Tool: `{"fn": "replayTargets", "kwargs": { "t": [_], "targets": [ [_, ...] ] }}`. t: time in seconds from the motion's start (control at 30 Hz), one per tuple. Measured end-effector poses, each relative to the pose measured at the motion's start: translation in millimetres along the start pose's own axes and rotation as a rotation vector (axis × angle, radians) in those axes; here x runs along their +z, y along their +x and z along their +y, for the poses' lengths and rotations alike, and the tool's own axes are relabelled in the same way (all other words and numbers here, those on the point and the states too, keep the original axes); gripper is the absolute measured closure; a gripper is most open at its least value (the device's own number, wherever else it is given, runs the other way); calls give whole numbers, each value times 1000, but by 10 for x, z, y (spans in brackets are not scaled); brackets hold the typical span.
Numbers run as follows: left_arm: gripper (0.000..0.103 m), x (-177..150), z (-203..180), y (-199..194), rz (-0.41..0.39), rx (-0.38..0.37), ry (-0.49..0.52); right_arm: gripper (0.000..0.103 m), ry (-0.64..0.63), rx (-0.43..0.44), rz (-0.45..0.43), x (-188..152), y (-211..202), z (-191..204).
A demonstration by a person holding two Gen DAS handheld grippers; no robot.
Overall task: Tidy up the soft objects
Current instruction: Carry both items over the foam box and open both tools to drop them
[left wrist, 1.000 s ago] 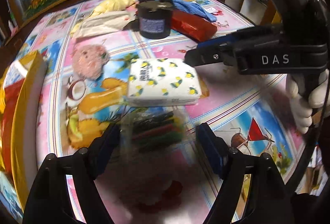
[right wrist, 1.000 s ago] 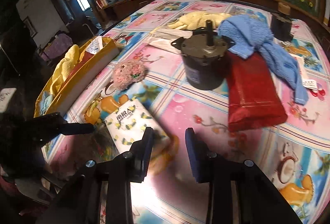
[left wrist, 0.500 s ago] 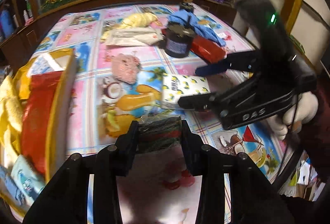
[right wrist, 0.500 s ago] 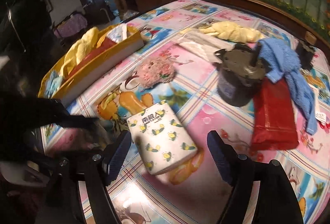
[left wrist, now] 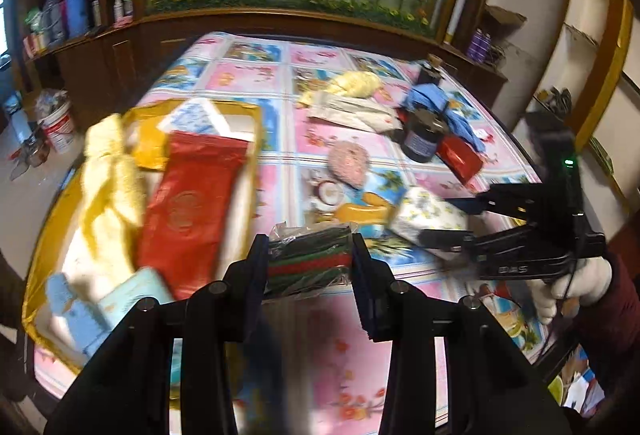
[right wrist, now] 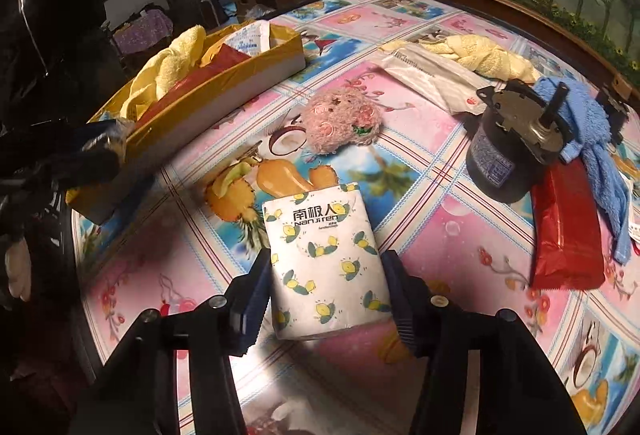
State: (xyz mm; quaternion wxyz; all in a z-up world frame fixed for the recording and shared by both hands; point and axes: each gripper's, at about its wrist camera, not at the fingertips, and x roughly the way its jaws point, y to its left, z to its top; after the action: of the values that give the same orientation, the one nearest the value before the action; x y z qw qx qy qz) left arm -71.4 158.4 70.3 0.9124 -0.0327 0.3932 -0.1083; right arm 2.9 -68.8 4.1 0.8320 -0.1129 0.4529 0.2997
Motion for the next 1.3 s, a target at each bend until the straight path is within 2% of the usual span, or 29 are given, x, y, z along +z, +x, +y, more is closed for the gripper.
{"fn": "replayTargets", "kwargs": {
  "t": [0.17,0.37,0.6,0.67,0.77,0.87,0.93,1.07,1.13,1.3],
  "targets": [
    [66,-80,399,-141,-14,82,-77,48,45,30,-77,90,-280,63],
    [66,-192,739,-131,0,150,-148,48,13,86,-129,359,-473,398],
    [64,-264,1045,1,25,237,-209,48,-12,176,-115,679,-258,902],
    [61,-283,1125,-6,18,232,-234,48,-21,198,-107,760,-177,1049],
    [54,-317,1212,-90,-15,228,-272,48,-39,216,-84,881,-20,1274],
    [51,-330,1253,-202,-45,258,-286,48,-53,228,-57,970,140,1460],
    [43,-328,1282,-291,-72,282,-297,48,-59,231,-43,1019,238,1561],
    [35,-310,1317,-450,-124,415,-300,48,-74,222,-19,1104,436,1739],
    [23,-297,1312,-492,-144,501,-293,47,-88,201,-16,1129,521,1817],
    [20,-305,1280,-518,-168,675,-239,44,-86,163,5,1141,728,1889]
  ]
}}
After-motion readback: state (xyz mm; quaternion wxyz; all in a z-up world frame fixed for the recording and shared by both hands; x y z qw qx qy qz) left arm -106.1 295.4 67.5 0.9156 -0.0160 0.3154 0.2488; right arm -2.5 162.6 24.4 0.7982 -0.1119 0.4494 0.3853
